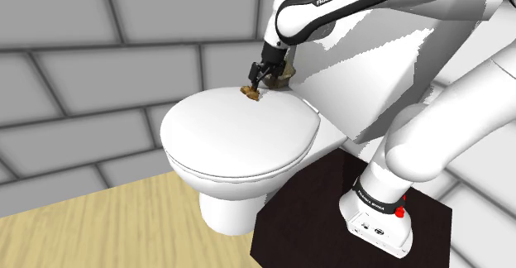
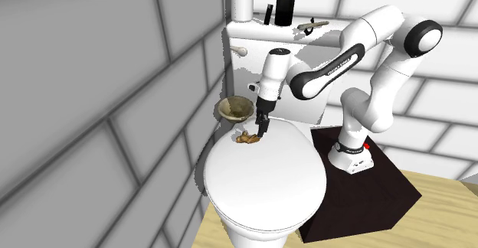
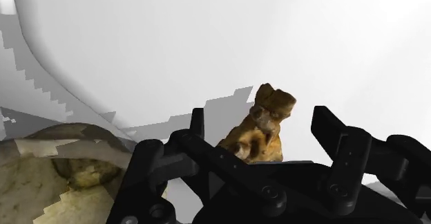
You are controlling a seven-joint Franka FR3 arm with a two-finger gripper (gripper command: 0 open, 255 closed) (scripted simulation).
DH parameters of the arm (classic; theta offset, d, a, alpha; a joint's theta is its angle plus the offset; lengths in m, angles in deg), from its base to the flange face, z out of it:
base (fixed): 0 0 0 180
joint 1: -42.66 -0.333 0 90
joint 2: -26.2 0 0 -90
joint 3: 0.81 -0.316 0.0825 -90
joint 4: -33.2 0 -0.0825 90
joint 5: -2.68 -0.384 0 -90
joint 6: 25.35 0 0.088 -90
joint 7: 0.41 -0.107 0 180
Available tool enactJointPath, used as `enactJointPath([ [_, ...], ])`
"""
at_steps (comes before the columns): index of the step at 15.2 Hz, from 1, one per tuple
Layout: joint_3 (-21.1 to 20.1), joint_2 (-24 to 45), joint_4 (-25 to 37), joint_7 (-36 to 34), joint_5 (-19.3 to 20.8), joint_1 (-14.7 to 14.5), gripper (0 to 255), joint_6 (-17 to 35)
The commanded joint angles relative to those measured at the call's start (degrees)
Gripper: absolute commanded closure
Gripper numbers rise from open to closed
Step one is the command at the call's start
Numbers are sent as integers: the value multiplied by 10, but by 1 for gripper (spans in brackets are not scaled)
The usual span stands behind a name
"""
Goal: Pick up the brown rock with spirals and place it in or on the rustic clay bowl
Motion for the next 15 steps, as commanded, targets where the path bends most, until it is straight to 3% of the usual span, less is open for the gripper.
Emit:
enactJointPath([
  [1, -41, -34, -55, -112, 16, 12, 0, 77],
  [9, -43, 21, -68, -111, 14, 13, 0, 145],
  [15, -43, 21, -68, -111, 14, 13, 0, 145],
])
